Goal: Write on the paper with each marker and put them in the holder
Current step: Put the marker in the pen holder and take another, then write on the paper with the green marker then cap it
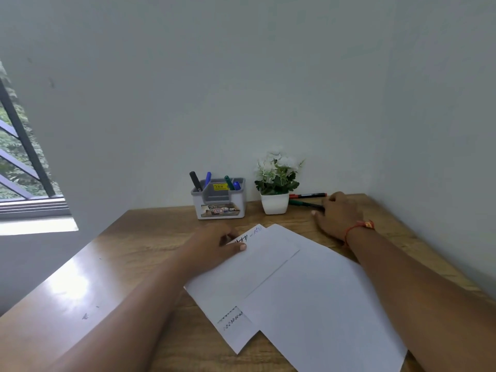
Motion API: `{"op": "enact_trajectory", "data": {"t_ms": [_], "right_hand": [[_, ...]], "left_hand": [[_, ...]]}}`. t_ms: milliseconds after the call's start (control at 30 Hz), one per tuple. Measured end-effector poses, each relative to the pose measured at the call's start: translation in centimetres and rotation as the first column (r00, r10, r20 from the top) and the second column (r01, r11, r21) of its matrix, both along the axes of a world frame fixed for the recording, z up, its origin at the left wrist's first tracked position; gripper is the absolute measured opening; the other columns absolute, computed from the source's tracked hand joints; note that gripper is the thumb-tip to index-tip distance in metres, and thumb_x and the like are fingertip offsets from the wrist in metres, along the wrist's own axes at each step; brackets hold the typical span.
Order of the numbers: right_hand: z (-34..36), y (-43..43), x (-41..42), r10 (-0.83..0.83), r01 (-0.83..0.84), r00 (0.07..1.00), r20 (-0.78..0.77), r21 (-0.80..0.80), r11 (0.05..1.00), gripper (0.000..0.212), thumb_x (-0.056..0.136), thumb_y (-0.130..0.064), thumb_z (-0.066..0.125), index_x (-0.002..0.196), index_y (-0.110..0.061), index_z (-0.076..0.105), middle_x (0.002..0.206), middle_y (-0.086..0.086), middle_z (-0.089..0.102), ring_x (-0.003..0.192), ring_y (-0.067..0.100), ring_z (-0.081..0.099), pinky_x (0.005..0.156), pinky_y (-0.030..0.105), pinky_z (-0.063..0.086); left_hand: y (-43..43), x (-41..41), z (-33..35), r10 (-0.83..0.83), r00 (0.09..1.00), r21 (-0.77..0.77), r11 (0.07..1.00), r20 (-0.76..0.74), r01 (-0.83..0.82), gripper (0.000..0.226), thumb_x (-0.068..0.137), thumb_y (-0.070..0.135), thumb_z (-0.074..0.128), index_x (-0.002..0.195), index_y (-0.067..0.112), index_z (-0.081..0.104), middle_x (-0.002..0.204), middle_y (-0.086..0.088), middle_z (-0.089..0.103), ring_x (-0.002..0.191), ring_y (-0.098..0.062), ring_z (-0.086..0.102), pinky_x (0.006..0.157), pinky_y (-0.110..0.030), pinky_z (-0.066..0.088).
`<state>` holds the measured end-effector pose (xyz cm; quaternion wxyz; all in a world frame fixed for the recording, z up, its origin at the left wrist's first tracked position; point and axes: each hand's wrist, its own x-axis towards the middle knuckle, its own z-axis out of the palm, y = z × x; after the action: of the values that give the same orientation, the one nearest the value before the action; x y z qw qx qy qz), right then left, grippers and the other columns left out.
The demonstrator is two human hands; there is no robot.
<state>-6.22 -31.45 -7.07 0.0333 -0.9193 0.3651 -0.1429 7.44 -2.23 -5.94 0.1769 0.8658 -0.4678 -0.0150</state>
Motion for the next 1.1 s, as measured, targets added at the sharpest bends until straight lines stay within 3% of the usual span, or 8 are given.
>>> {"op": "enact_trajectory", "data": {"t_ms": [200, 400, 567, 733, 1000, 1100], "right_hand": [[0.1, -0.2, 0.0, -0.026, 0.027, 0.999, 0.021, -0.021, 0.999, 0.026, 0.097, -0.045, 0.056, 0.117, -0.03, 0.063, 0.121, 0.004, 0.067, 0.117, 0.027, 0.058, 0.094, 0.04, 0.049], [0.2, 0.6, 0.3, -0.022, 0.022, 1.0, 0.022, -0.006, 1.0, 0.023, 0.1, -0.031, 0.054, 0.113, -0.025, 0.072, 0.105, 0.003, 0.069, 0.099, 0.023, 0.063, 0.086, 0.038, 0.054], [-0.2, 3.4, 0.6, -0.091, 0.091, 0.996, -0.001, -0.027, 0.995, 0.026, 0.098, -0.021, 0.047, 0.113, -0.014, 0.067, 0.114, 0.009, 0.067, 0.107, 0.028, 0.062, 0.086, 0.036, 0.052], [-0.3, 7.2, 1.4, -0.127, 0.129, 0.99, 0.057, -0.04, 0.991, 0.033, 0.095, -0.018, 0.049, 0.127, -0.012, 0.058, 0.132, 0.013, 0.056, 0.124, 0.032, 0.05, 0.097, 0.042, 0.048], [0.0, 8.5, 1.4, -0.259, 0.244, 0.944, 0.203, 0.096, 0.965, 0.037, 0.1, -0.022, 0.049, 0.132, -0.003, 0.053, 0.135, 0.019, 0.054, 0.122, 0.037, 0.052, 0.095, 0.043, 0.048], [0.5, 7.8, 1.2, -0.278, 0.235, 0.913, 0.299, 0.171, 0.957, 0.032, 0.101, -0.026, 0.047, 0.119, -0.003, 0.061, 0.123, 0.02, 0.063, 0.109, 0.037, 0.061, 0.085, 0.041, 0.053]], "left_hand": [[-0.2, 0.4, -0.2, -0.015, 1.0, 0.003, 1.0, -0.007, 0.015, 0.036, 0.087, 0.06, 0.058, 0.114, 0.037, 0.066, 0.106, 0.017, 0.065, 0.096, -0.004, 0.059, 0.089, -0.037, 0.054], [-0.5, 0.2, -0.1, -0.038, 0.999, 0.017, 0.999, 0.033, 0.037, 0.036, 0.09, 0.056, 0.059, 0.117, 0.034, 0.065, 0.107, 0.012, 0.065, 0.096, -0.007, 0.058, 0.085, -0.03, 0.052], [-0.9, -0.1, -0.6, -0.086, 0.994, 0.008, 0.996, 0.069, 0.086, 0.04, 0.09, 0.057, 0.058, 0.116, 0.029, 0.068, 0.091, 0.013, 0.06, 0.083, -0.006, 0.052, 0.071, -0.026, 0.045], [-0.9, -0.5, -0.5, -0.097, 0.993, -0.005, 0.995, 0.063, 0.098, 0.041, 0.091, 0.055, 0.058, 0.117, 0.026, 0.068, 0.094, 0.009, 0.06, 0.089, -0.012, 0.052, 0.079, -0.031, 0.047], [-0.6, -0.7, -0.2, -0.119, 0.992, -0.016, 0.993, 0.053, 0.12, 0.042, 0.092, 0.052, 0.058, 0.118, 0.02, 0.068, 0.107, 0.002, 0.066, 0.096, -0.016, 0.054, 0.086, -0.037, 0.05], [-0.5, -0.8, -0.3, -0.122, 0.991, -0.027, 0.992, 0.063, 0.124, 0.043, 0.092, 0.052, 0.058, 0.119, 0.019, 0.069, 0.111, 0.002, 0.067, 0.099, -0.016, 0.054, 0.087, -0.037, 0.049]]}}
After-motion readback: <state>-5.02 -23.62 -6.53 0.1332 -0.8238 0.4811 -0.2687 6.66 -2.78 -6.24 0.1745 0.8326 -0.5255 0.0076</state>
